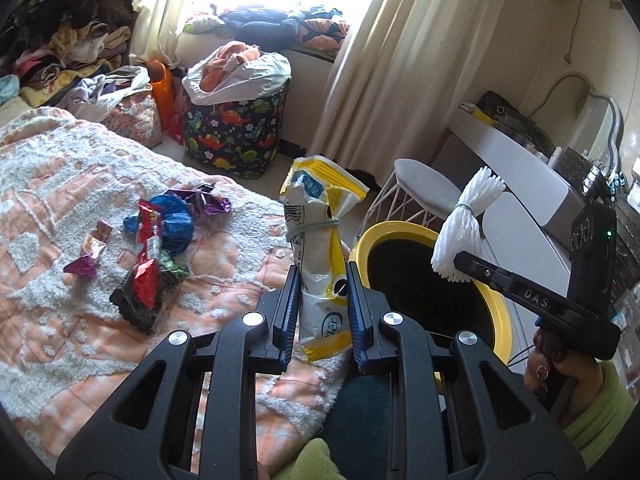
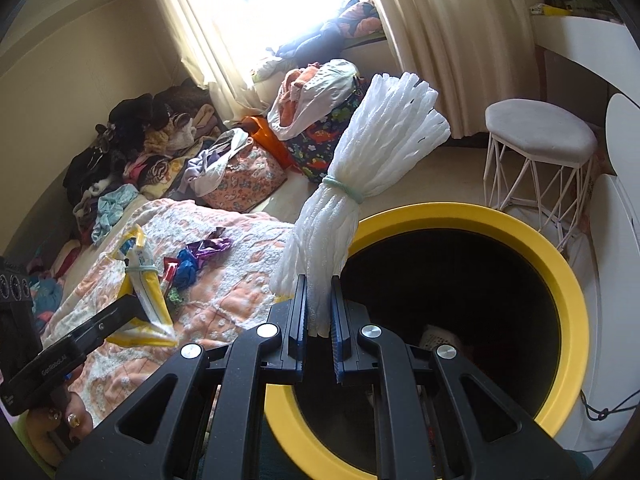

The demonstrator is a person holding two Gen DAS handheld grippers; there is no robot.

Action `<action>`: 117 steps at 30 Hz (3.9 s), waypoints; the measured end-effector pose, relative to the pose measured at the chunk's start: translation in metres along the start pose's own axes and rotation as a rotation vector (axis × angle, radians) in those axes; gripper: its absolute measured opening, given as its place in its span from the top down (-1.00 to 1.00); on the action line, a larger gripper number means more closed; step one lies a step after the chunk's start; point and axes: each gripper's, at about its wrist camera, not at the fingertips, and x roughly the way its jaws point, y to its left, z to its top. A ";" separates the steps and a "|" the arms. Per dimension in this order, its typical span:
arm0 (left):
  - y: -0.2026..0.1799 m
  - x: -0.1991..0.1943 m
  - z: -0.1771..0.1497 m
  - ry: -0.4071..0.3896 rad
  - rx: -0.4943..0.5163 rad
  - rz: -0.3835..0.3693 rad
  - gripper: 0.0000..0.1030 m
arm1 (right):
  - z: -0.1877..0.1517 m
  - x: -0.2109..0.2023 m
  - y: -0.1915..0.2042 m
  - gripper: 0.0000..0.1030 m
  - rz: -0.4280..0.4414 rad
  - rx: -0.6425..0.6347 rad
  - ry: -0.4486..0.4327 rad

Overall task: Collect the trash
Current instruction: 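Carry the wrapper and white bundle with both tools over the yellow bin, then open both tools to drop the wrapper and bundle into the bin, then move both open tools back over the trash on the bed, then grasp the red chip bag with the left tool while the right tool grasps the green packet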

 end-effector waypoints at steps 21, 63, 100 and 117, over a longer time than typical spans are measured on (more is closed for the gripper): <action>-0.045 0.037 -0.011 0.075 0.100 -0.057 0.69 | -0.006 0.009 -0.045 0.80 -0.064 0.063 0.078; -0.048 0.055 -0.003 -0.005 0.108 0.062 -0.78 | -0.003 0.009 -0.058 -0.27 -0.118 0.102 0.093; 0.077 0.004 0.009 -0.063 -0.108 0.270 -0.44 | -0.016 0.026 0.069 -0.40 0.049 -0.109 0.076; 0.115 0.026 0.000 0.022 -0.176 0.267 0.54 | -0.027 0.082 0.115 -0.40 0.088 -0.133 0.169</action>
